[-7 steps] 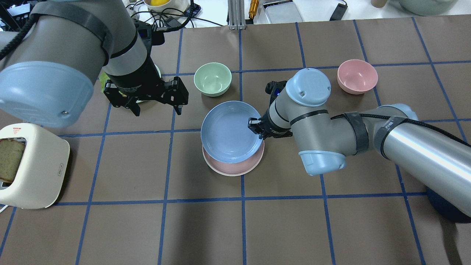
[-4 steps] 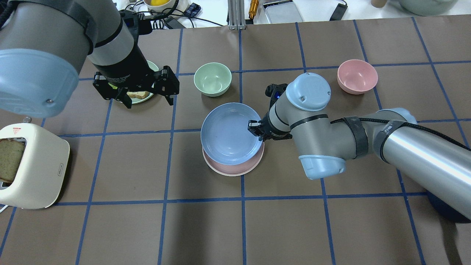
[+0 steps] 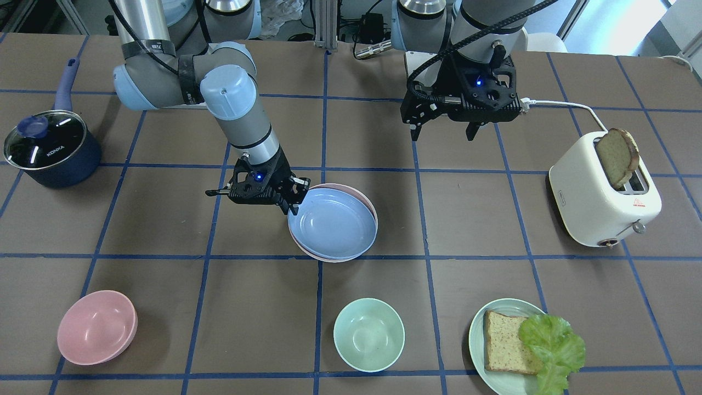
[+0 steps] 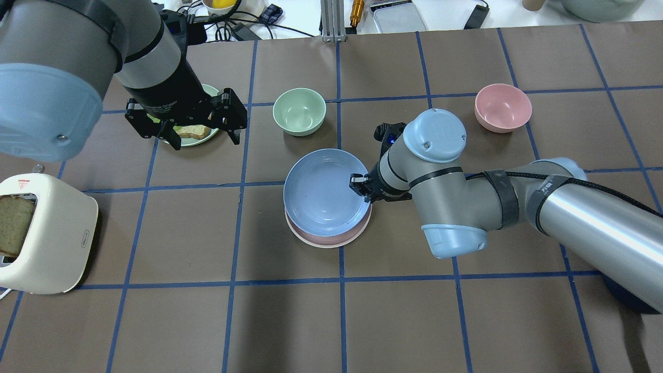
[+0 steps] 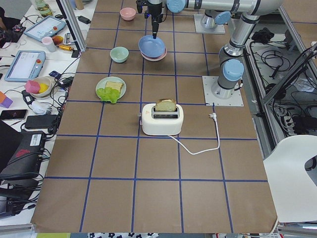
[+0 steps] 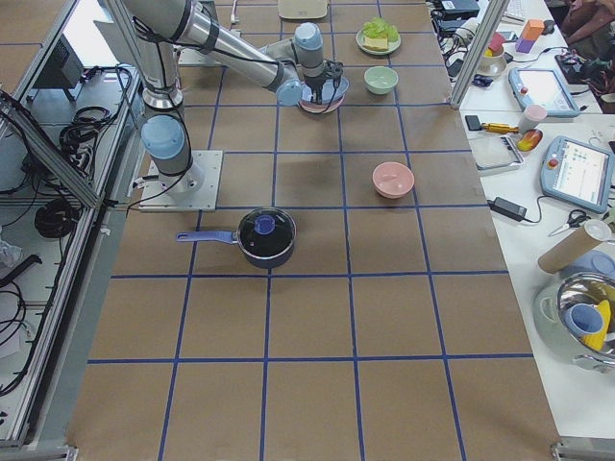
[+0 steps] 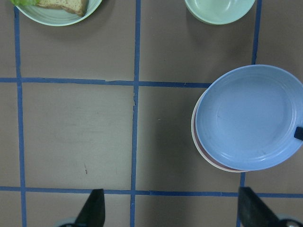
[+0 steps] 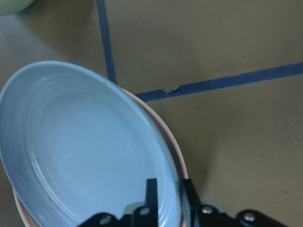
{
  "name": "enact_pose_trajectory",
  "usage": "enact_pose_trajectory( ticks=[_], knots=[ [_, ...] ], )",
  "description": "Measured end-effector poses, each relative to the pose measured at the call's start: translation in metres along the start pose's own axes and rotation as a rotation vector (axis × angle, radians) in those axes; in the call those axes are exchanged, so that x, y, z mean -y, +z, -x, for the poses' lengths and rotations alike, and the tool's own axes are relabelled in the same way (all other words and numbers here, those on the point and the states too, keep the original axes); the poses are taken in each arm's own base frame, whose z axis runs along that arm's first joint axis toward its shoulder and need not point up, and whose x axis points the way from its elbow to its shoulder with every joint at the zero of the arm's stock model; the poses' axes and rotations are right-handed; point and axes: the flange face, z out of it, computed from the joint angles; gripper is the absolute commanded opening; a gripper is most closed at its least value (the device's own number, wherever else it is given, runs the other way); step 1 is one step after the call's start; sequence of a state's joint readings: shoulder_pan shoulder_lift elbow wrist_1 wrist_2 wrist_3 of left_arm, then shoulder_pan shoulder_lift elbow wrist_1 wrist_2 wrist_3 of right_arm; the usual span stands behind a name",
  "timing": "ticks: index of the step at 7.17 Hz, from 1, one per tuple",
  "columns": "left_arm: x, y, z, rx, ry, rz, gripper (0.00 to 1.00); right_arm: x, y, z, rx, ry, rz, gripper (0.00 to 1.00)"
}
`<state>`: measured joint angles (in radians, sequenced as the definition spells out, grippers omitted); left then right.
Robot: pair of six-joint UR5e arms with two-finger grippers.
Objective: Stack three plates with pink and blue
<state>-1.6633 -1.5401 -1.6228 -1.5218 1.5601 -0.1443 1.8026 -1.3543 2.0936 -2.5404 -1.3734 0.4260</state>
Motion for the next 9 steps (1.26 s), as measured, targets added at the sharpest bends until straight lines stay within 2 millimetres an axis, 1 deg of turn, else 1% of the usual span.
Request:
enact_pose_trajectory(
  ticks=[1, 2, 3, 4, 5, 6, 7, 8, 9],
  knots=[
    [0.000, 0.000, 0.000, 0.000, -0.001, -0.001, 1.00, 0.005, -0.003, -0.001, 0.004, -0.005, -0.029, 1.00],
    [0.000, 0.000, 0.001, 0.000, -0.001, -0.001, 1.00, 0.017, -0.012, -0.002, 0.008, -0.014, -0.059, 1.00],
    [0.000, 0.000, 0.001, 0.000, -0.002, -0.001, 1.00, 0.037, -0.027, -0.003, -0.007, -0.021, -0.069, 1.00],
    [0.000, -0.001, 0.001, 0.000, -0.002, -0.001, 1.00, 0.055, -0.045, -0.005, -0.048, -0.022, -0.043, 1.00],
    [0.000, -0.001, 0.001, 0.001, -0.002, -0.003, 1.00, 0.073, -0.065, -0.008, -0.103, -0.047, -0.018, 1.00],
    [0.000, -0.002, 0.002, 0.001, -0.003, -0.004, 1.00, 0.091, -0.088, -0.017, -0.166, -0.090, 0.005, 1.00],
    [0.000, -0.002, 0.002, 0.001, -0.003, -0.005, 1.00, 0.101, -0.114, -0.028, -0.207, -0.116, 0.034, 1.00],
    [0.000, -0.003, 0.002, 0.001, -0.005, -0.006, 1.00, 0.100, -0.146, -0.042, -0.228, -0.118, 0.056, 1.00],
    [0.000, -0.004, 0.002, 0.001, -0.006, -0.008, 1.00, 0.094, -0.181, -0.057, -0.238, -0.114, 0.066, 1.00]
  ],
)
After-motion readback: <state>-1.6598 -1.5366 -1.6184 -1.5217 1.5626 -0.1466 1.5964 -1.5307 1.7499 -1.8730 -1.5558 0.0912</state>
